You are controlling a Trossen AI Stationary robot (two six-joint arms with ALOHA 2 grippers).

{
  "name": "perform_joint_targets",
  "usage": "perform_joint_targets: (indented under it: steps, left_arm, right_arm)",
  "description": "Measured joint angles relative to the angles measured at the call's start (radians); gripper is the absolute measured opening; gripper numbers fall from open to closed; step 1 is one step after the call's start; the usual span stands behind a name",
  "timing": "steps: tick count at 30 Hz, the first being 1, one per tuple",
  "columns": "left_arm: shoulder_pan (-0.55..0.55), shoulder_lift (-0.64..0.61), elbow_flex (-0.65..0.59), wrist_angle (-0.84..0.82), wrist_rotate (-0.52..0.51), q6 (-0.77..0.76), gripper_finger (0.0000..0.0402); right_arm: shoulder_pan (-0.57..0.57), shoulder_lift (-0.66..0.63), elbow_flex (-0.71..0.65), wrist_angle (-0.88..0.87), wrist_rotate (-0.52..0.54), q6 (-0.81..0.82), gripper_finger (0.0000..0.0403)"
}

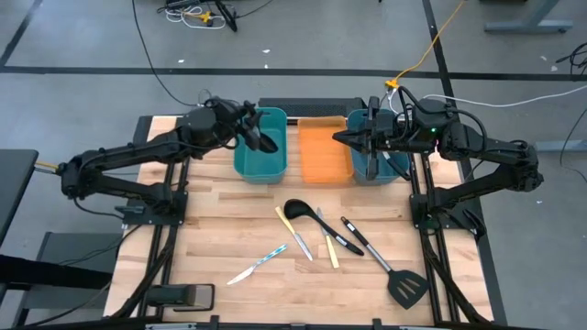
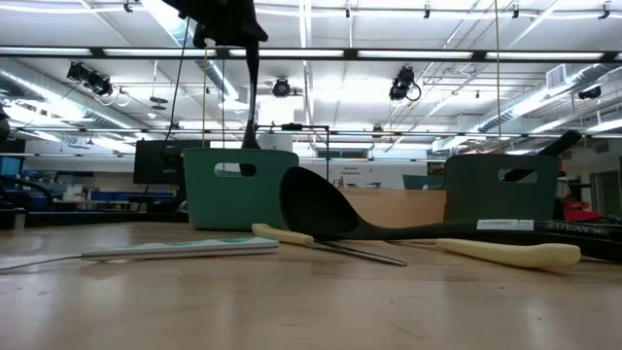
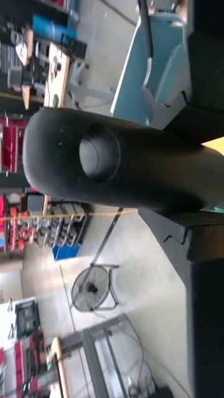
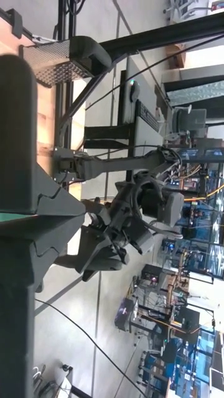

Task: Pick & Place Kitchen Items
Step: Put the right black serving spoon into the light green bin

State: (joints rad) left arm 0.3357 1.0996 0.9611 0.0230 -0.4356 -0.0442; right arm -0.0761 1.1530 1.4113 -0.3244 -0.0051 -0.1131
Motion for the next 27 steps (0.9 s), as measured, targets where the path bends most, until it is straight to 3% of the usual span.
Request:
perform_joint_targets:
  steps: [13,27]
  left_arm:
    - [0.197,0.000,0.000,0.051,0.218,0.004,0.0136]
    - [0.270,0.012,0.001,0.050,0.275,0.007,0.0136]
  right_arm:
    - [0.000,0.000,0.000,0.000,0.027,0.019,0.0003]
    - [0.000,0.000,0.000,-0.002,0.069,0.026,0.0004]
